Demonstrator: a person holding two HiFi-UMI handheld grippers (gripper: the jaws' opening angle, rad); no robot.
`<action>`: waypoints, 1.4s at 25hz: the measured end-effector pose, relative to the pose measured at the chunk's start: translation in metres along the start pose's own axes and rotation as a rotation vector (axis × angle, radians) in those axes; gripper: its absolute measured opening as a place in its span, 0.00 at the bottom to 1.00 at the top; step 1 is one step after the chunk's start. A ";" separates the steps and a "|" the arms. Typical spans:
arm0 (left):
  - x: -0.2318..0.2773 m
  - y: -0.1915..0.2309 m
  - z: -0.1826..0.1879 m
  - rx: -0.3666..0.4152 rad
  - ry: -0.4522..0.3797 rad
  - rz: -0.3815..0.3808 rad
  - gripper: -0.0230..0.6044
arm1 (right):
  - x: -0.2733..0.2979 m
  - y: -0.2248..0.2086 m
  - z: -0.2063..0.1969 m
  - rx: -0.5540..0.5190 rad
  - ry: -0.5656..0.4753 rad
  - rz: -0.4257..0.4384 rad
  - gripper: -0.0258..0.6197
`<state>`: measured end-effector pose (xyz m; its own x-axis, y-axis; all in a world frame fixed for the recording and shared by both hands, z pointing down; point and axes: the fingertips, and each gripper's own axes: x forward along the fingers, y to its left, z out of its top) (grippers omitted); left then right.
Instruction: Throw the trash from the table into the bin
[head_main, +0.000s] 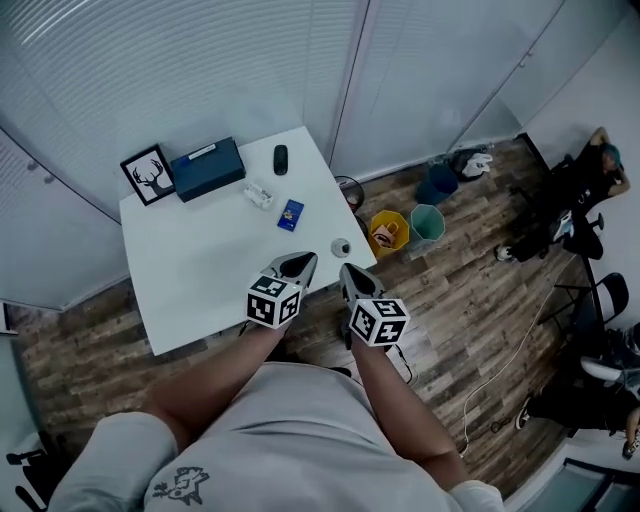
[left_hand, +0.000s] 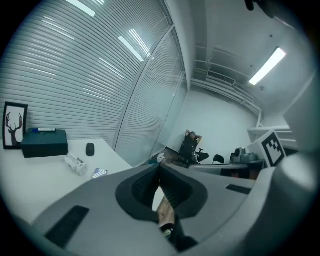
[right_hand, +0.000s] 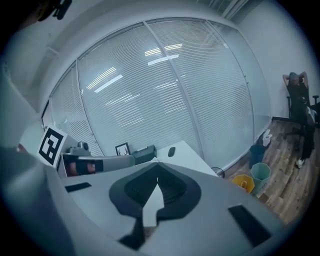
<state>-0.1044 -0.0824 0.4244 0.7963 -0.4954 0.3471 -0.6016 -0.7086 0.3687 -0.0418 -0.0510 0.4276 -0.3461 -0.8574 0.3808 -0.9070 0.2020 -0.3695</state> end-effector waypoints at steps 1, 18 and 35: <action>-0.007 0.010 0.003 -0.004 -0.009 0.012 0.05 | 0.009 0.010 0.001 -0.006 0.005 0.014 0.05; -0.081 0.120 0.014 -0.067 -0.082 0.174 0.05 | 0.100 0.118 0.000 -0.147 0.061 0.171 0.05; -0.074 0.144 0.036 -0.117 -0.180 0.375 0.05 | 0.138 0.113 0.022 -0.232 0.127 0.356 0.05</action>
<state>-0.2473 -0.1660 0.4207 0.5129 -0.7950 0.3239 -0.8465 -0.4059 0.3445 -0.1871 -0.1567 0.4195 -0.6604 -0.6530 0.3708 -0.7506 0.5875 -0.3024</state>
